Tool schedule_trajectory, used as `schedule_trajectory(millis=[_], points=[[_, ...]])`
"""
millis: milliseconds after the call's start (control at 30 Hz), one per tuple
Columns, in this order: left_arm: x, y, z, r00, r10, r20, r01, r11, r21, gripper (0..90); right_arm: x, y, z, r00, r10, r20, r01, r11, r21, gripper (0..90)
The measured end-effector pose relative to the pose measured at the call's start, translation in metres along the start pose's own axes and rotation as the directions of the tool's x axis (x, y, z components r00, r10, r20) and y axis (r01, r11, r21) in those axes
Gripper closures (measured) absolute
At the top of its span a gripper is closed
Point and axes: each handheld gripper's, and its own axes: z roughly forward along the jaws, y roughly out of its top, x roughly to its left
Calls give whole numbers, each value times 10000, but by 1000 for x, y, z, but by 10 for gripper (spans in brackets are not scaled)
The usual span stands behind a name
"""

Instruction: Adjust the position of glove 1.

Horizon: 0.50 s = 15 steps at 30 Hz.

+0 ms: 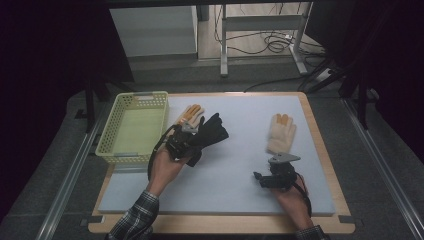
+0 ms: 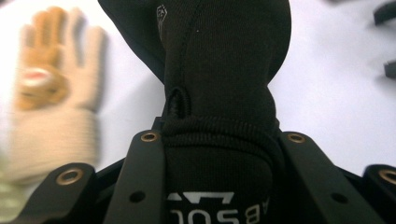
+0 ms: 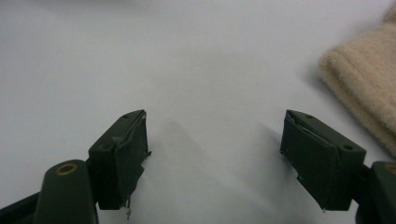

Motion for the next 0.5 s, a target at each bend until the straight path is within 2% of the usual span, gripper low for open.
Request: schedule_trajectory(millis=[133,267,500], points=[[14,8,-10,9991,-79,-428,83,9999,91,661,0,0,0,10000,-3,-1,3,10000,-8,227],[31,12,-16,9956,-377,-862,391,9991,155,659,0,0,0,10000,-20,4,20,10000,-12,227],[61,12,-33,9840,-1047,-1443,1056,9944,-14,655,0,0,0,10000,-11,1,11,10000,-39,227]])
